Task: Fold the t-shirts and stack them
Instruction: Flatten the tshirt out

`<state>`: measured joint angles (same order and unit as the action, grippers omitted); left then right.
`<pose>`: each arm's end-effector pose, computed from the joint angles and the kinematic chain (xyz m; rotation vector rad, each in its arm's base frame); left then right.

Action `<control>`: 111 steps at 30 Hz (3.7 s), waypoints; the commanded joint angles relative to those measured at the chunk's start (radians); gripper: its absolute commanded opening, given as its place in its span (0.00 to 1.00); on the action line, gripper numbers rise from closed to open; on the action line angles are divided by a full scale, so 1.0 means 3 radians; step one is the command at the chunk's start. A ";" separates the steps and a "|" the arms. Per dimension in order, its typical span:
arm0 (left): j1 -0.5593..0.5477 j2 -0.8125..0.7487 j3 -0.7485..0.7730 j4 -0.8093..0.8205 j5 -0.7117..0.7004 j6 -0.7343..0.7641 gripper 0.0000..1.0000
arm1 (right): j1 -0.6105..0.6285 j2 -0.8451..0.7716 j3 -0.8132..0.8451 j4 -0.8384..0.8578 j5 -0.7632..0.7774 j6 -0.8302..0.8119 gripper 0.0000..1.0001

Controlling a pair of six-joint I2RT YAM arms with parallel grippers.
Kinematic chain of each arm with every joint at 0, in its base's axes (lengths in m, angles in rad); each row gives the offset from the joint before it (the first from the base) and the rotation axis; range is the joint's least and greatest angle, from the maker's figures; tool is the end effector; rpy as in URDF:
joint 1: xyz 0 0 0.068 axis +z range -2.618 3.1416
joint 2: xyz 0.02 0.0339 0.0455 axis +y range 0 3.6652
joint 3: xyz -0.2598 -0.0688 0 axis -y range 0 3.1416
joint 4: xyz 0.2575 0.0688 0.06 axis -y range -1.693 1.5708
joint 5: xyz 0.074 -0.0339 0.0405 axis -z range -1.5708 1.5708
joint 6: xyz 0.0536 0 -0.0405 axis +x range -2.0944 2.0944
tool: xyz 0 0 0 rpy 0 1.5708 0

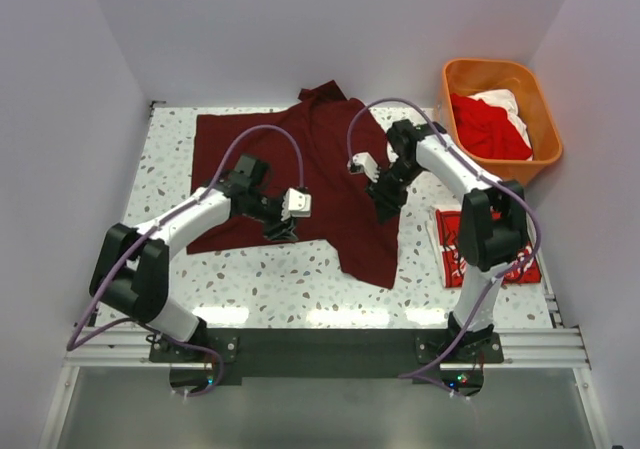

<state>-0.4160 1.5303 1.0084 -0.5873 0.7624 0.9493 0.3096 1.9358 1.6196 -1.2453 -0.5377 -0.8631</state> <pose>0.2712 -0.1603 0.1958 1.6882 1.7183 -0.7788 0.3509 0.1411 0.2131 -1.6016 2.4043 0.7620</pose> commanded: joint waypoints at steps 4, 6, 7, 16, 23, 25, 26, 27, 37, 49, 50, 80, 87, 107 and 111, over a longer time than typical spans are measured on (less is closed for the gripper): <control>0.0791 -0.0207 -0.0241 0.1281 0.0731 -0.1602 0.49 | 0.0634 -0.0878 -0.0820 0.0625 0.0324 0.0544 0.38; 0.0946 -0.0411 -0.0416 0.1467 0.0635 -0.1886 0.50 | 0.0951 -0.1058 -0.1015 0.0882 0.0568 0.0774 0.41; 0.1013 -0.0468 -0.0452 0.1436 0.0568 -0.1871 0.50 | 0.1048 -0.1089 -0.1163 0.1101 0.0636 0.0846 0.42; 0.1146 -0.0898 -0.0754 0.1078 0.0072 -0.1661 0.52 | 0.1862 -0.0773 -0.1384 0.1629 0.1061 0.1179 0.51; 0.1187 -0.1031 -0.0779 0.0900 0.0015 -0.1544 0.52 | 0.1975 -0.0348 -0.1369 0.1871 0.1388 0.1118 0.51; 0.1192 -0.1046 -0.0774 0.0864 0.0010 -0.1503 0.52 | 0.1975 -0.0281 -0.1395 0.1901 0.1475 0.1093 0.51; 0.1192 -0.1061 -0.0769 0.0848 0.0010 -0.1482 0.52 | 0.1975 -0.0266 -0.1415 0.1932 0.1516 0.1082 0.50; 0.1192 -0.1061 -0.0764 0.0843 0.0000 -0.1477 0.52 | 0.1970 -0.0271 -0.1430 0.1952 0.1617 0.1072 0.49; 0.1192 -0.0959 -0.0652 0.0848 0.0066 -0.1426 0.52 | 0.1593 -0.0725 -0.1273 0.1687 0.1574 0.1036 0.00; 0.1203 -0.0785 -0.0626 0.0843 0.0092 -0.1421 0.52 | -0.0028 -0.0184 -0.0551 0.1001 0.0100 0.1449 0.26; 0.1203 -0.0795 -0.0631 0.0838 0.0097 -0.1421 0.52 | -0.0095 -0.0179 -0.0521 0.1006 0.0059 0.1486 0.29; 0.1208 -0.0683 -0.0524 0.0705 0.0082 -0.1395 0.52 | 0.0742 -0.0486 -0.1293 0.1758 0.1178 0.0443 0.46; 0.1208 -0.0663 -0.0483 0.0644 0.0077 -0.1344 0.53 | 0.0742 -0.0332 -0.1185 0.1891 0.1225 0.0443 0.49; 0.1223 -0.0647 -0.0488 0.0603 0.0102 -0.1278 0.53 | 0.0732 -0.0373 -0.0797 0.1457 0.1092 0.0356 0.00; 0.1259 -0.0673 -0.0447 0.0531 0.0138 -0.1252 0.53 | 0.0737 -0.0536 -0.0695 0.0921 0.0516 0.0092 0.00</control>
<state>-0.0563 1.3392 0.8295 -0.4030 0.7738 0.5442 0.5301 1.8500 1.3556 -0.8158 -0.2314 -0.7551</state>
